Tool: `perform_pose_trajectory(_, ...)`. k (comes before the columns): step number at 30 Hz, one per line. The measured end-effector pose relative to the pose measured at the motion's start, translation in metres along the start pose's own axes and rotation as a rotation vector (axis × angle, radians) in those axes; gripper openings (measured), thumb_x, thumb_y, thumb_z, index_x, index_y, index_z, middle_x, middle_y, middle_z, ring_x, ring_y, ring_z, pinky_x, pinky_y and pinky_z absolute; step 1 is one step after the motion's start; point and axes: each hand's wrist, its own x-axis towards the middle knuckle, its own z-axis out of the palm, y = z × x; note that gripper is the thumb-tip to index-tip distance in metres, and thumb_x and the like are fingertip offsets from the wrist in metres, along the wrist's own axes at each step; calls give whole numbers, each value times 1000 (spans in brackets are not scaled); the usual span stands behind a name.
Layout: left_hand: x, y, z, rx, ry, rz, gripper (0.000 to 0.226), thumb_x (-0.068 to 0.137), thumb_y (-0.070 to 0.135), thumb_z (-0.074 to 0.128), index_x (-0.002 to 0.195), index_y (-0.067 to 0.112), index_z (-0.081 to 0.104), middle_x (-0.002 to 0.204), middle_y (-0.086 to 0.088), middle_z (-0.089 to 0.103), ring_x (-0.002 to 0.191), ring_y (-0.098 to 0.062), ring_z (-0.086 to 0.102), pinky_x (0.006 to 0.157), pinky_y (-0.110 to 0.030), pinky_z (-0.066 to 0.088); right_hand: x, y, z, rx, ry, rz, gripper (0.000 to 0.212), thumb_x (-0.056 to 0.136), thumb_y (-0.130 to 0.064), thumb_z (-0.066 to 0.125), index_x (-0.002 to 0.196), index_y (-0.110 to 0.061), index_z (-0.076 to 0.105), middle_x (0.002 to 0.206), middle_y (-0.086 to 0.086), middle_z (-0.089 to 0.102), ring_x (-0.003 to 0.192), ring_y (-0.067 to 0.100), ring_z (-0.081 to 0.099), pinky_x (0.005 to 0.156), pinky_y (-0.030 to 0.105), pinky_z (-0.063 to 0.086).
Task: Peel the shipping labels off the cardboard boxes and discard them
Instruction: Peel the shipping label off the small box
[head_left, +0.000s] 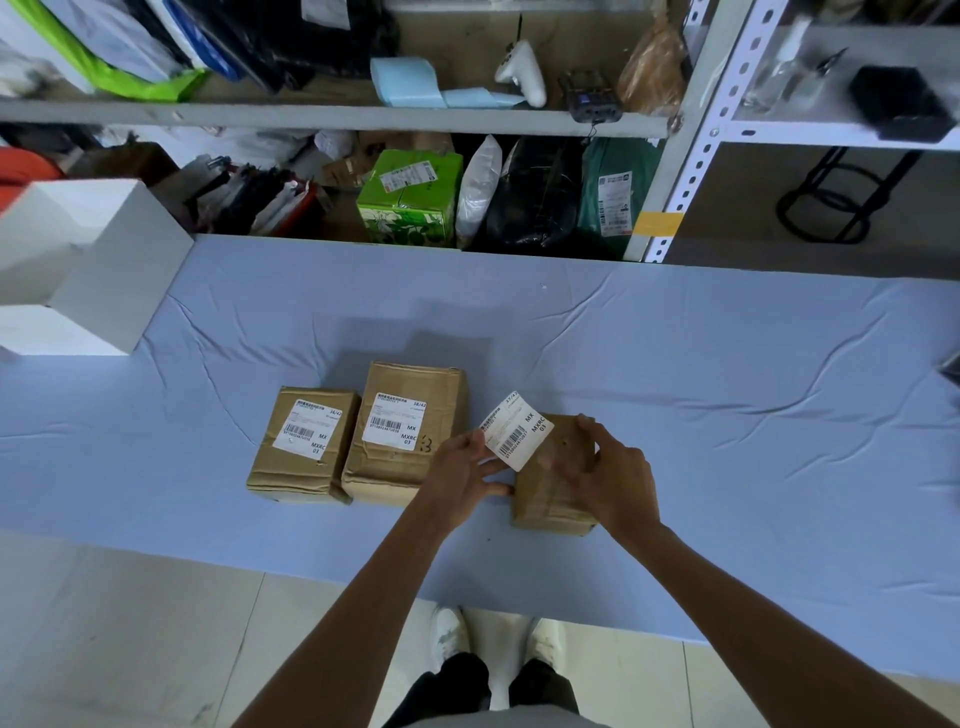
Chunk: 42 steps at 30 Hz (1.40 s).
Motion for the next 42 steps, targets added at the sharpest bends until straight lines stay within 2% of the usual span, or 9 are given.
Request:
perform_pose_trajectory(4, -1, 1, 6, 52, 8, -11, 26, 102, 18, 34, 107, 0, 51, 100, -18, 62, 92, -31, 61, 82, -54, 48, -4, -8, -1, -47, -28, 72, 92, 56, -69, 76, 133, -34, 40, 106, 1, 66, 100, 30, 63, 82, 37, 50)
perform_pose_trajectory(13, 0, 4, 12, 70, 1, -5, 22, 102, 17, 33, 107, 1, 47, 102, -20, 62, 92, -34, 60, 76, -55, 49, 8, 4, -1, -11, 128, -11, 33, 94, -41, 50, 123, -27, 58, 78, 8, 65, 80, 33, 62, 71, 36, 49)
perform_pose_trajectory(17, -2, 6, 13, 74, -27, -4, 25, 102, 17, 33, 109, 0, 49, 99, -19, 62, 88, -32, 61, 71, -54, 51, 8, 9, -1, 10, 138, -1, 31, 100, -34, 41, 122, -26, 61, 63, 4, 55, 72, 32, 60, 68, 39, 51)
perform_pose_trajectory(25, 4, 10, 12, 116, 2, -33, 25, 102, 17, 32, 106, 2, 51, 93, -17, 62, 78, -29, 57, 66, -41, 47, 4, 6, 8, 106, 120, 64, 46, 98, -11, 33, 135, -32, 50, 74, 9, 60, 71, 30, 57, 65, 35, 48)
perform_pose_trajectory(29, 8, 9, 11, 125, 19, -38, 24, 102, 17, 34, 94, 6, 54, 87, -15, 60, 73, -26, 49, 66, -39, 42, 8, 0, 4, 114, 77, 50, 51, 97, -9, 33, 139, -35, 45, 94, 12, 64, 83, 30, 58, 75, 35, 49)
perform_pose_trajectory(34, 10, 8, 12, 203, 105, -12, 18, 101, 15, 37, 90, 11, 50, 94, -11, 62, 88, -30, 56, 71, -42, 47, 15, 4, 4, 85, 20, 14, 48, 97, -10, 36, 143, -23, 42, 73, 2, 53, 73, 23, 52, 68, 31, 42)
perform_pose_trajectory(37, 9, 9, 13, 228, 140, 15, 19, 100, 14, 38, 84, 14, 48, 96, -12, 61, 87, -29, 55, 70, -37, 44, 14, 1, 2, 9, -19, 37, 46, 96, -12, 39, 142, -16, 40, 92, 11, 60, 90, 31, 58, 77, 37, 47)
perform_pose_trajectory(40, 8, 11, 15, 237, 130, 38, 18, 100, 15, 39, 84, 14, 47, 96, -10, 62, 93, -28, 57, 71, -37, 44, 10, -8, 0, -8, 75, 29, 45, 93, -10, 47, 137, -15, 44, 124, 14, 47, 115, 33, 47, 89, 39, 45)
perform_pose_trajectory(42, 7, 14, 16, 224, 119, 56, 18, 100, 15, 40, 84, 15, 47, 95, -7, 62, 95, -26, 56, 71, -38, 43, 10, -19, -1, 106, 127, -51, 46, 91, -11, 53, 136, -14, 46, 125, 11, 50, 115, 29, 49, 94, 39, 44)
